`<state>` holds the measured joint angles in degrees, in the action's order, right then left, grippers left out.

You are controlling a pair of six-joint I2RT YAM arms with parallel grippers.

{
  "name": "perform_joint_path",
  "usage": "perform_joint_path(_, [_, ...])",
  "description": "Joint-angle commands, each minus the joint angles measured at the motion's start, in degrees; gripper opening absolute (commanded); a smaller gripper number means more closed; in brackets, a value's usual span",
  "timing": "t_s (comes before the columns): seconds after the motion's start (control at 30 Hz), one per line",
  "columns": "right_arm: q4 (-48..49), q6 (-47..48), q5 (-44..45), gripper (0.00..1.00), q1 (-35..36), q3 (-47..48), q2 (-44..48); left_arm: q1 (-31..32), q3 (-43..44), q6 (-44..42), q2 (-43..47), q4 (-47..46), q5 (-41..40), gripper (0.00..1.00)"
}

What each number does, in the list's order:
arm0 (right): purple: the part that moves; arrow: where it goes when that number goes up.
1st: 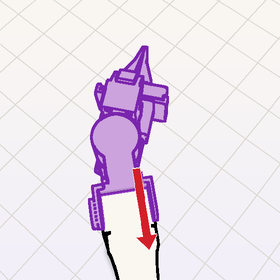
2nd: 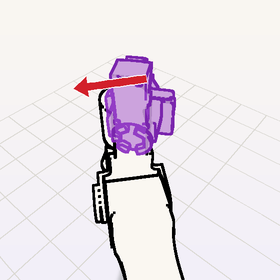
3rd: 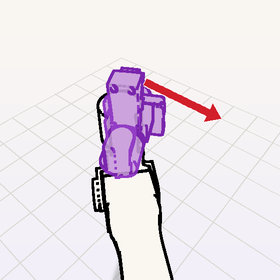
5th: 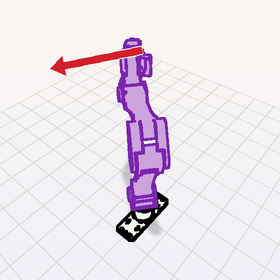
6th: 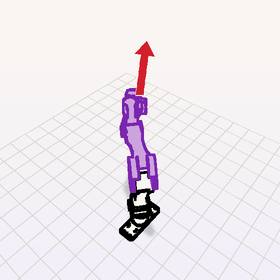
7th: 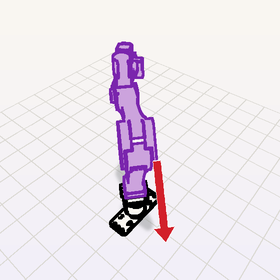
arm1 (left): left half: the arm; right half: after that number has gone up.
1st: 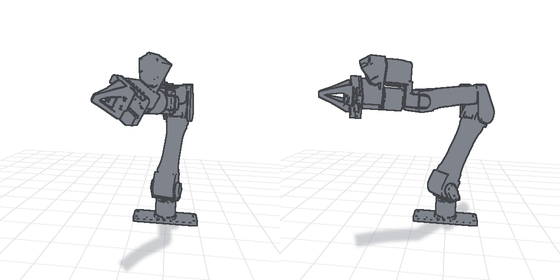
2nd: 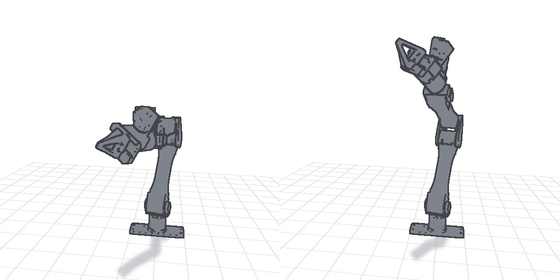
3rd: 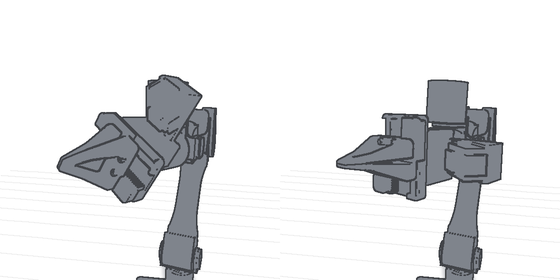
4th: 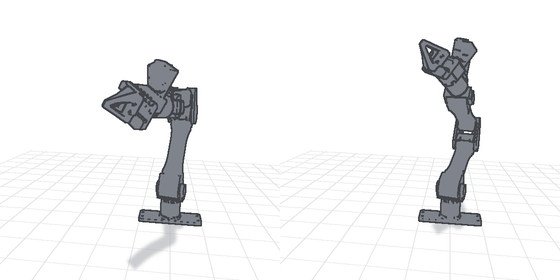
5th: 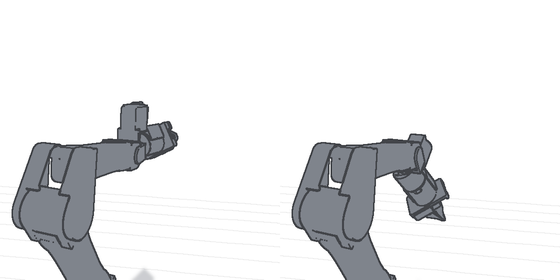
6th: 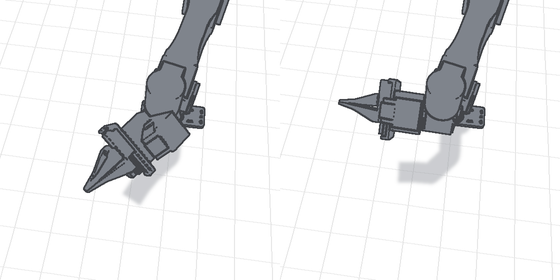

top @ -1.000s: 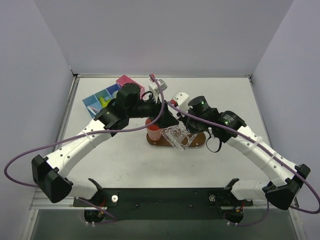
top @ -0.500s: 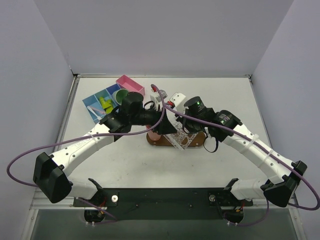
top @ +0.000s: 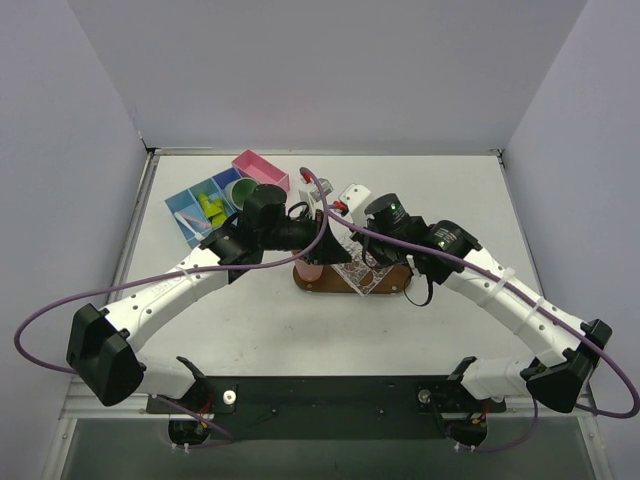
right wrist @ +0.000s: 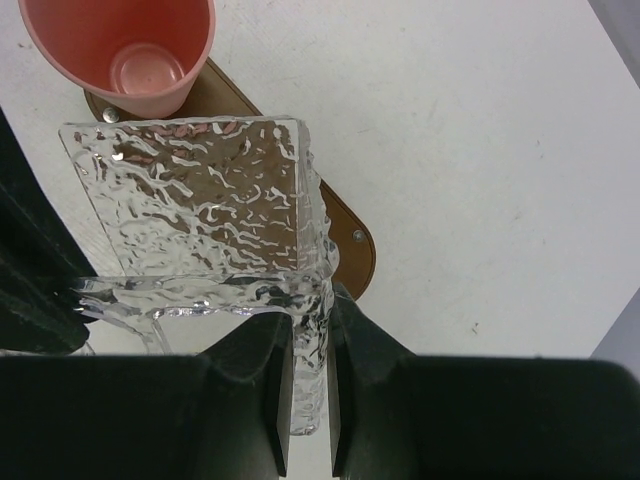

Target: Prepare toiletry sets of a toothbrush and toothpaste on the tray

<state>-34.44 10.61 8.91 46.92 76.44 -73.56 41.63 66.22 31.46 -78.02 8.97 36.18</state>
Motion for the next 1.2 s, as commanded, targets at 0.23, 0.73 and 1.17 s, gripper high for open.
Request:
perform_joint_path(0.23, [3.76, -3.31, 4.18, 0.36, 0.81, -0.15, 2.01, 0.56, -1.44, 4.3, 0.67, -8.16, -3.12, 0.0])
perform_joint_path(0.73, [8.5, -24.47, -0.79, 0.62, -16.83, -9.82, 16.6, 2.14, -10.4, 12.04, 2.43, -31.99, -17.72, 0.0])
perform_joint_path(1.17, [14.66, -36.71, -11.97, 0.56, -22.83, -15.0, 16.17, 5.75, -19.1, 15.12, 4.19, -44.04, -28.09, 0.0])
